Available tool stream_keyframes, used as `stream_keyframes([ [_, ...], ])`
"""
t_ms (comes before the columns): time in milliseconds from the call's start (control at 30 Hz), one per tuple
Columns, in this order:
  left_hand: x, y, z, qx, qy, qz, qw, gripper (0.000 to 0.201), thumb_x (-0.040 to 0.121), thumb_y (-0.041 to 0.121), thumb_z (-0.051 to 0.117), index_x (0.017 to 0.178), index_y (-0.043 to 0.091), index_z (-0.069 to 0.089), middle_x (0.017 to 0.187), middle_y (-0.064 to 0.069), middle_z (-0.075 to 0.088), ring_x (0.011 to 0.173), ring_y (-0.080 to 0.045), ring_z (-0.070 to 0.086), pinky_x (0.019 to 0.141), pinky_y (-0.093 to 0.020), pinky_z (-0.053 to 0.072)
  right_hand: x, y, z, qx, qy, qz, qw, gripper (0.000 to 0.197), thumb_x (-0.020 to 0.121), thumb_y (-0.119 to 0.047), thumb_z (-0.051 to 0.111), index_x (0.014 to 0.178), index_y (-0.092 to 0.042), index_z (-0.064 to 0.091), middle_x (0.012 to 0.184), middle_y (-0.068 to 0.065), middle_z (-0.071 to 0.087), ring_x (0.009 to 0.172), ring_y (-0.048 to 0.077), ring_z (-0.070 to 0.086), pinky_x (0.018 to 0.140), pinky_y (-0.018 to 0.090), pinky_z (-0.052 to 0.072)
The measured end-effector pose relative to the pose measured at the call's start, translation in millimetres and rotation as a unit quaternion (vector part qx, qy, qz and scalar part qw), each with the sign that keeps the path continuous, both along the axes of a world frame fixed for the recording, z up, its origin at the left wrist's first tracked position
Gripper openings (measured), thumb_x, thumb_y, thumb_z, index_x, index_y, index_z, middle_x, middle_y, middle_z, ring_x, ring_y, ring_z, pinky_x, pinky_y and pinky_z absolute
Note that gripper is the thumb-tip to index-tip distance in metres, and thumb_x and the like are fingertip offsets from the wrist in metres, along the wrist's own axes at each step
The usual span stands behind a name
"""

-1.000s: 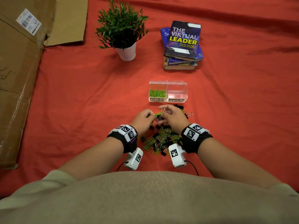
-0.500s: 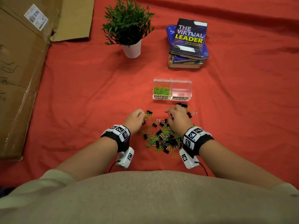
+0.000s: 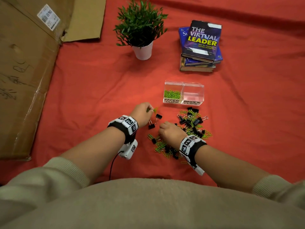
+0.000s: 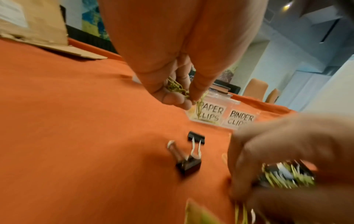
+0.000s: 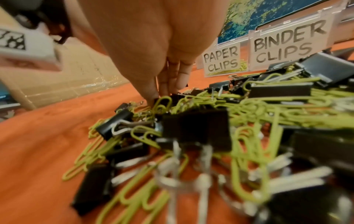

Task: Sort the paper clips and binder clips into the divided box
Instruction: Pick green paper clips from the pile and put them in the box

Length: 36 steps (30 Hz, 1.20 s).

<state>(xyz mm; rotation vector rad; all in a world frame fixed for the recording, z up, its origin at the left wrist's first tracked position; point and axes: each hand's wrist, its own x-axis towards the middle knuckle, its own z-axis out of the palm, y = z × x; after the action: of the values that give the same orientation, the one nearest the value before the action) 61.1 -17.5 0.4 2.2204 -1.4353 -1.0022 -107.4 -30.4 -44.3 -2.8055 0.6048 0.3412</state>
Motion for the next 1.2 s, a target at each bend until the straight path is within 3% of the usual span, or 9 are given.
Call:
stream_keyframes([
  [133, -12, -42, 17, -0.044, -0.015, -0.034, 0.998, 0.014, 0.093, 0.014, 0.051, 0.1, 0.009, 0.062, 0.089, -0.004, 0.062, 0.08, -0.02, 0.054, 0.068, -0.024, 0.037, -3, 2, 3, -0.012, -0.039, -0.023, 0.999, 0.027, 0.048, -0.01, 0.084, 0.061, -0.013, 0.061, 0.064, 0.001, 0.057, 0.06, 0.022, 0.056, 0.048, 0.028, 0.045],
  [300, -30, -94, 28, -0.046, -0.072, -0.105, 0.991, 0.02, 0.092, 0.007, 0.048, 0.105, 0.005, 0.064, 0.11, -0.014, 0.065, 0.103, -0.029, 0.059, 0.083, -0.03, 0.044, -16, -16, 31, 0.148, -0.117, -0.241, 0.952, 0.014, 0.092, -0.017, 0.052, 0.09, -0.004, 0.055, 0.09, 0.013, 0.061, 0.086, 0.028, 0.054, 0.076, 0.038, 0.046],
  [467, -46, -123, 17, 0.016, -0.121, -0.177, 0.977, 0.028, 0.091, 0.002, 0.047, 0.112, 0.006, 0.065, 0.117, -0.015, 0.064, 0.106, -0.03, 0.061, 0.092, -0.035, 0.05, -41, -56, 53, 0.204, -0.149, -0.412, 0.875, 0.011, 0.096, -0.02, 0.047, 0.093, -0.012, 0.054, 0.078, 0.001, 0.062, 0.064, 0.015, 0.057, 0.057, 0.026, 0.05],
  [600, -48, -123, 14, 0.017, -0.109, -0.193, 0.975, 0.035, 0.089, 0.001, 0.05, 0.121, 0.012, 0.061, 0.126, -0.012, 0.06, 0.113, -0.027, 0.057, 0.095, -0.034, 0.046, -38, -91, 65, 0.173, -0.129, -0.457, 0.863, 0.01, 0.095, -0.017, 0.048, 0.089, -0.012, 0.054, 0.068, -0.003, 0.054, 0.057, 0.012, 0.049, 0.05, 0.02, 0.041],
  [700, -39, -107, 18, -0.048, -0.068, -0.14, 0.987, 0.03, 0.088, 0.002, 0.05, 0.113, 0.011, 0.064, 0.121, -0.009, 0.062, 0.109, -0.023, 0.058, 0.093, -0.029, 0.045, -21, -114, 66, 0.125, -0.106, -0.456, 0.875, 0.015, 0.094, -0.018, 0.05, 0.082, -0.011, 0.055, 0.07, 0.002, 0.058, 0.06, 0.017, 0.051, 0.058, 0.026, 0.042],
  [800, -26, -71, 20, -0.081, -0.034, -0.092, 0.992, 0.021, 0.087, 0.003, 0.052, 0.101, 0.011, 0.066, 0.108, -0.007, 0.063, 0.098, -0.02, 0.059, 0.086, -0.025, 0.044, 0, -125, 63, 0.101, -0.096, -0.43, 0.892, 0.017, 0.092, -0.014, 0.048, 0.078, -0.009, 0.057, 0.079, 0.012, 0.064, 0.071, 0.024, 0.056, 0.081, 0.036, 0.047],
  [900, -15, -25, 14, -0.023, -0.012, -0.112, 0.993, 0.017, 0.085, 0.005, 0.056, 0.097, 0.012, 0.066, 0.104, -0.007, 0.066, 0.095, -0.021, 0.061, 0.084, -0.027, 0.047, 14, -125, 63, 0.098, -0.091, -0.395, 0.909, 0.018, 0.092, -0.012, 0.051, 0.098, 0.002, 0.061, 0.103, 0.02, 0.063, 0.09, 0.031, 0.059, 0.072, 0.03, 0.042],
  [1033, -4, 28, -5, 0.07, -0.039, -0.202, 0.976, 0.02, 0.083, 0.007, 0.057, 0.098, 0.014, 0.068, 0.105, -0.005, 0.067, 0.097, -0.022, 0.062, 0.081, -0.024, 0.044, 17, -100, 62, 0.086, -0.138, -0.344, 0.925, 0.021, 0.09, -0.011, 0.054, 0.107, -0.002, 0.062, 0.122, 0.017, 0.054, 0.111, 0.03, 0.055, 0.094, 0.031, 0.044],
  [1200, 0, 59, -22, 0.053, -0.082, -0.255, 0.962, 0.028, 0.081, 0.009, 0.057, 0.107, 0.015, 0.065, 0.111, -0.005, 0.058, 0.104, -0.025, 0.057, 0.086, -0.033, 0.048, 13, -40, 35, 0.148, -0.023, -0.185, 0.971, 0.018, 0.09, -0.015, 0.052, 0.099, -0.011, 0.067, 0.104, 0.006, 0.059, 0.093, 0.021, 0.059, 0.077, 0.027, 0.047],
])
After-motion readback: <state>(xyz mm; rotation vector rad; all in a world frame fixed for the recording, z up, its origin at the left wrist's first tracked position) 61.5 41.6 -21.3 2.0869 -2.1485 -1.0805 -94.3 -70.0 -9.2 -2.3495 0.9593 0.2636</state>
